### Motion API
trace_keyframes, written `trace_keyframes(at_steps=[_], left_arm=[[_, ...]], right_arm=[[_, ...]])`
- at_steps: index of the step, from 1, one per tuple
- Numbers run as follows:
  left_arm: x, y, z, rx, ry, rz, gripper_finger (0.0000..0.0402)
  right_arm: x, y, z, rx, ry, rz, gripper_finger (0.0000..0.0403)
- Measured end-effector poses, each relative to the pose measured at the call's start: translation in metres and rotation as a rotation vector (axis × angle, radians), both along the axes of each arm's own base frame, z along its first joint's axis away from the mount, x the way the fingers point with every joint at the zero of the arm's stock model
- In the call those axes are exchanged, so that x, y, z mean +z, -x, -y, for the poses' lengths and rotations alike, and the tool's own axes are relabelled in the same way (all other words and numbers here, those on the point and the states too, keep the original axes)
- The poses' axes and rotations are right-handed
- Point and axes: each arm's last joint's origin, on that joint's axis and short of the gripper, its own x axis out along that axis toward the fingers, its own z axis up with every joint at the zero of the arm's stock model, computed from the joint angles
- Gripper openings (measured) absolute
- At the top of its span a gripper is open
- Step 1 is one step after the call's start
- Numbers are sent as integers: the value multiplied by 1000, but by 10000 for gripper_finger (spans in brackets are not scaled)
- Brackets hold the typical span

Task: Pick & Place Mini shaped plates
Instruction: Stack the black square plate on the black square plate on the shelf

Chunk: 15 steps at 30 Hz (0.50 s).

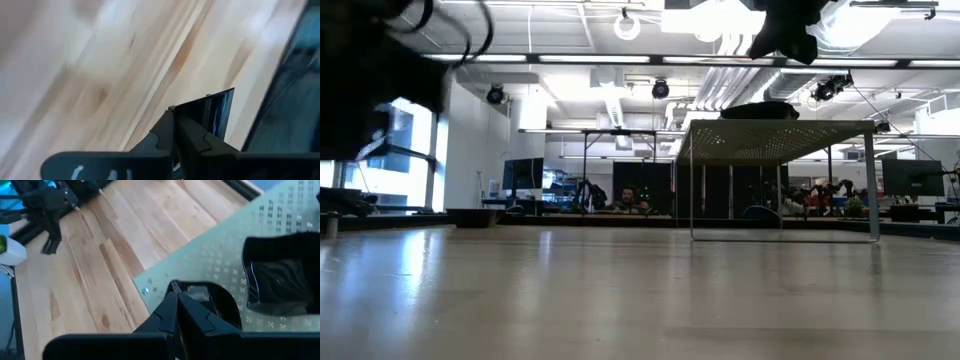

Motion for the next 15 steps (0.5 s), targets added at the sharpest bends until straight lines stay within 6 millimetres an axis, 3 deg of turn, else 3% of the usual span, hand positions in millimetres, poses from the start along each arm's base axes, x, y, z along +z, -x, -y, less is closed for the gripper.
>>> trace_keyframes(at_steps=[4,9,15], left_arm=[[39,-15,-12,215,-56,151,2],[81,-31,-46,552,-187,325,1],[112,-52,-83,764,-304,530,1]], right_arm=[[5,-4,1,-12,8,69,8],[16,-15,1,-29,48,215,10],[21,-36,-5,-57,109,323,25]])
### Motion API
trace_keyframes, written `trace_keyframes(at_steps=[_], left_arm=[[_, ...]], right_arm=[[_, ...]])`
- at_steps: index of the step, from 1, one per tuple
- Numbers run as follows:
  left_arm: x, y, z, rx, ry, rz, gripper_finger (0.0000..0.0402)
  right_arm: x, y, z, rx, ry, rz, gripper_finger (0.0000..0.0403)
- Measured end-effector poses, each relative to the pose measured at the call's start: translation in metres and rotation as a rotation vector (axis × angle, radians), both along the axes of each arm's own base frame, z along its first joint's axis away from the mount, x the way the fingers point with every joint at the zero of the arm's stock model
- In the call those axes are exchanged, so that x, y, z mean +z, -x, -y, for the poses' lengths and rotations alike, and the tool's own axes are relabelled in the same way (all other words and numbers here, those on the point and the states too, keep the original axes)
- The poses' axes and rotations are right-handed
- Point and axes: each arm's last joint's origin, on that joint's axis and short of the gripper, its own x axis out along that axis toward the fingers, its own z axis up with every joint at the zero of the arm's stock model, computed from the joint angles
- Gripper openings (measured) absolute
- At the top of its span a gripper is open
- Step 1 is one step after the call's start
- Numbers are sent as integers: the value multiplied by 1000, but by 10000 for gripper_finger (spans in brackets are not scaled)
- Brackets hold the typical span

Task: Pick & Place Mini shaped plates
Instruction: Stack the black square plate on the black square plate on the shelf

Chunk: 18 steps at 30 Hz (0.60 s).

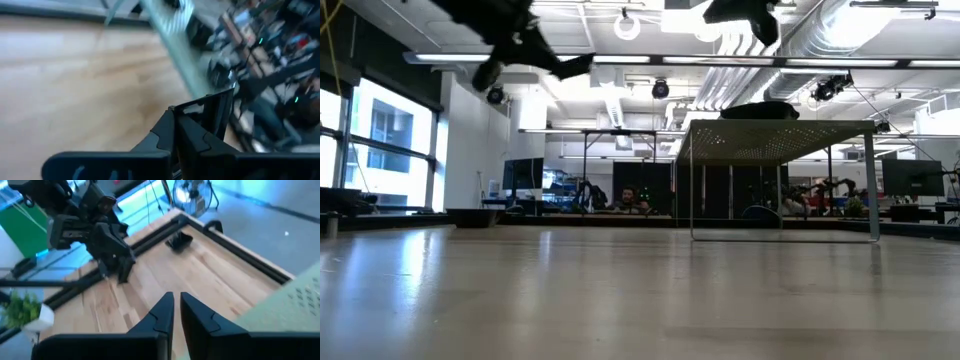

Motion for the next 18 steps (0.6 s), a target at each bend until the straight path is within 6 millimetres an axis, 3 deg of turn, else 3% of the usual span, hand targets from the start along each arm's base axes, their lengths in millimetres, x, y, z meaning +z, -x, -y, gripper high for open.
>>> trace_keyframes(at_steps=[9,18], left_arm=[[18,-47,-26,64,-160,80,0],[35,-68,-30,59,-274,62,0]], right_arm=[[-18,-47,-3,4,0,63,84],[-29,-70,-5,-69,16,67,98]])
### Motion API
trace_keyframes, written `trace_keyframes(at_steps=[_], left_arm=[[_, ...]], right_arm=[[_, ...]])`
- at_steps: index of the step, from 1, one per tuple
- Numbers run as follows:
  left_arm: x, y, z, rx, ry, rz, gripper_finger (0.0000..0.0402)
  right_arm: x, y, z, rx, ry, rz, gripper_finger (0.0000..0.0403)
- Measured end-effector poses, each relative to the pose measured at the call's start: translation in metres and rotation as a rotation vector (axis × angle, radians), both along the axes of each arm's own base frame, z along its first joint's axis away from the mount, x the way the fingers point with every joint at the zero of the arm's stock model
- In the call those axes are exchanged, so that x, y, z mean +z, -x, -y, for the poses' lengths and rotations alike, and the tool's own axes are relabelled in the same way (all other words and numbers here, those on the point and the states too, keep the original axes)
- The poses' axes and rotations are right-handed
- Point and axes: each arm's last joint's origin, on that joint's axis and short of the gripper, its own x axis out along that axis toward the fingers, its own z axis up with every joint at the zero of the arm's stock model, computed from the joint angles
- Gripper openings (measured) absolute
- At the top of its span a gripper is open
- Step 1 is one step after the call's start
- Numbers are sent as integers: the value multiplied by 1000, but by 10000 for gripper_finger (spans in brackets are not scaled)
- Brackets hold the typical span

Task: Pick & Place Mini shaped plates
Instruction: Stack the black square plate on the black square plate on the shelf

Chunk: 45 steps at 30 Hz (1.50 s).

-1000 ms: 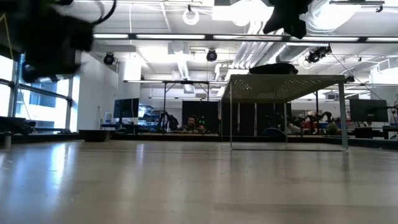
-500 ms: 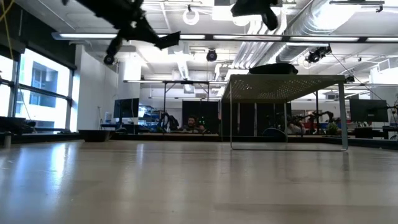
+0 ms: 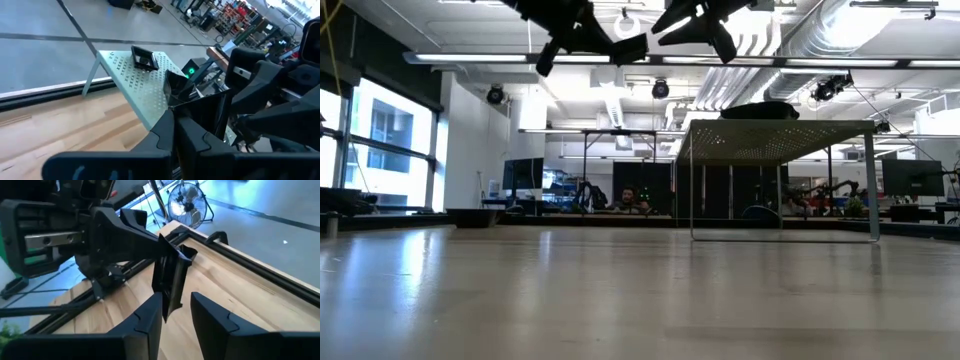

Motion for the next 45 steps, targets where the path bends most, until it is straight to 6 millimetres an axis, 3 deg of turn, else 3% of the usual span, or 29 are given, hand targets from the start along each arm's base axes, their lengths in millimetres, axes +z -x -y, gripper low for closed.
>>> trace_keyframes(at_steps=[23,28,37,45], left_arm=[[9,-2,0,-17,-41,63,0],[9,-2,0,-41,-35,64,7],[20,11,4,-96,-146,29,78],[36,38,6,-30,-242,-9,147]], right_arm=[[0,-9,5,-27,16,59,58],[0,-9,5,-38,20,58,19],[3,-3,12,-95,6,73,3],[16,29,54,-256,-67,100,2]])
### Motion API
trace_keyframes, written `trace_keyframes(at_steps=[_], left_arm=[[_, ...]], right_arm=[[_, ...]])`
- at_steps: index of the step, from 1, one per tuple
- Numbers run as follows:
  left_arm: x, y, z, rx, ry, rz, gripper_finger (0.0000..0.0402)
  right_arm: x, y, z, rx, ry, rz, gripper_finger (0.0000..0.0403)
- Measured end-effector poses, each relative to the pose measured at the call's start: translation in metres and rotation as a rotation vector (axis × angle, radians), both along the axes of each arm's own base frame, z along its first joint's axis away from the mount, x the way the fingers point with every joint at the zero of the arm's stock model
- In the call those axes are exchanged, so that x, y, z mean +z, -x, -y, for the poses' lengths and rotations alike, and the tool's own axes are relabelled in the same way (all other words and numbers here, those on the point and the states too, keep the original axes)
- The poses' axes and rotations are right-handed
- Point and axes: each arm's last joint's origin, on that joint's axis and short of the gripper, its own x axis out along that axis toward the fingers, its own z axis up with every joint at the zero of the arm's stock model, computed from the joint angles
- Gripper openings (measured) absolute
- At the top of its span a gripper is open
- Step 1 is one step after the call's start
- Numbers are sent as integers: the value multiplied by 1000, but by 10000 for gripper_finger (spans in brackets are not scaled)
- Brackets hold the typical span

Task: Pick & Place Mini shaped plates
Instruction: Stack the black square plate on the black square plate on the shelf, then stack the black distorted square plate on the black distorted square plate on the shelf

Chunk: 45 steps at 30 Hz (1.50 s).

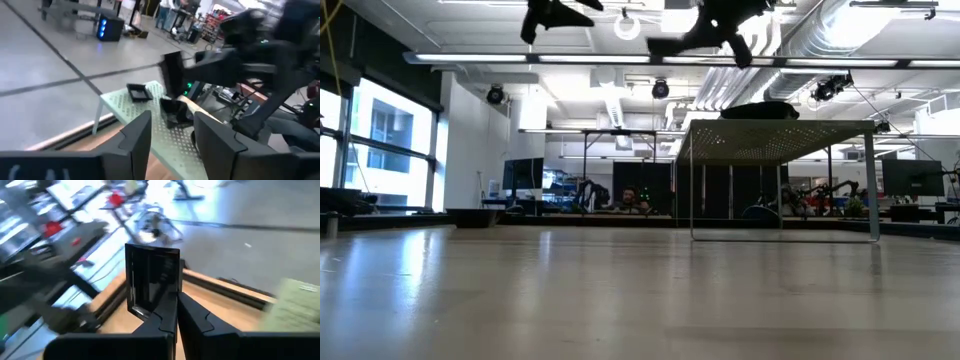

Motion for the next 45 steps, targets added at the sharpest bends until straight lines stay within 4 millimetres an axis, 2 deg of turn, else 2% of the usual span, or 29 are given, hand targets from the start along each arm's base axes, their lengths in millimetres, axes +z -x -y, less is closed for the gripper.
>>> trace_keyframes(at_steps=[4,8,13,17,25,38,45], left_arm=[[4,5,1,-3,-32,0,145],[3,6,1,-3,-29,-17,127],[-1,6,1,-3,-21,-54,103],[-2,7,1,-3,-19,-66,86],[-2,7,1,7,-20,-67,67],[-4,7,1,5,-7,-83,62],[-10,10,-13,-49,57,-115,6]], right_arm=[[-8,26,40,-149,-123,-51,4],[-26,50,76,-283,-250,-71,2],[-48,70,97,-371,-396,-36,2],[-66,76,100,-432,-505,1,1],[-86,80,101,-482,-606,72,2],[-87,80,101,-434,-560,30,79],[-63,90,89,-359,-439,-58,85]])
